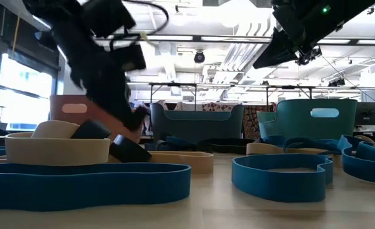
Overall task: Sort rubber bands into baskets
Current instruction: Put the black rubber band into the blue bin
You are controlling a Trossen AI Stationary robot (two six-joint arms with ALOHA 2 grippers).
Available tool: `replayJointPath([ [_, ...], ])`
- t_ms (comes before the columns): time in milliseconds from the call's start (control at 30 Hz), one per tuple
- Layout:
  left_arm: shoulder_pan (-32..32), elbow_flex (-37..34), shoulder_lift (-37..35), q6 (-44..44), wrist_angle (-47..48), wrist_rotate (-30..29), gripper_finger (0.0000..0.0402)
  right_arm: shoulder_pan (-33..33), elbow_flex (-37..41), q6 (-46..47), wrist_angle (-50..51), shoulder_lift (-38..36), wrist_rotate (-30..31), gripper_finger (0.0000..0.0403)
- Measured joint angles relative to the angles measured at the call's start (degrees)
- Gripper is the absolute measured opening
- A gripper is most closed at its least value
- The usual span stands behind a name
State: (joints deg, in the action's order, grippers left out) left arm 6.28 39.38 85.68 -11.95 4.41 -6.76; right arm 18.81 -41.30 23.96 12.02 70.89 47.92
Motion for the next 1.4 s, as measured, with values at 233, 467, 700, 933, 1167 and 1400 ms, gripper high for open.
replayJointPath([
  [233,-2.1,8.1,-10.3,-1.3,16.6,-4.9,0.0002,-0.4,0.0,-3.5,-0.2,0.1,1.3,0.0000],
  [467,-9.4,19.8,-14.8,0.7,33.4,-9.3,0.0001,-0.4,0.0,-6.2,-0.1,0.1,2.2,0.0000],
  [700,-20.9,25.1,-14.8,5.9,44.0,-10.1,0.0001,-0.4,0.0,-6.5,-0.1,0.1,3.8,0.0000],
  [933,-33.9,25.0,-12.7,13.9,48.0,-4.4,0.0000,-0.4,0.0,-7.1,-0.1,0.1,3.5,0.0000],
  [1167,-43.4,25.0,-5.4,21.7,45.9,-4.1,0.0000,-0.4,0.0,-3.3,-0.2,0.1,2.7,0.0000],
  [1400,-49.3,25.0,2.7,28.2,41.4,-3.9,0.0000,-0.4,0.0,-1.3,-0.3,0.1,2.6,0.0000],
])
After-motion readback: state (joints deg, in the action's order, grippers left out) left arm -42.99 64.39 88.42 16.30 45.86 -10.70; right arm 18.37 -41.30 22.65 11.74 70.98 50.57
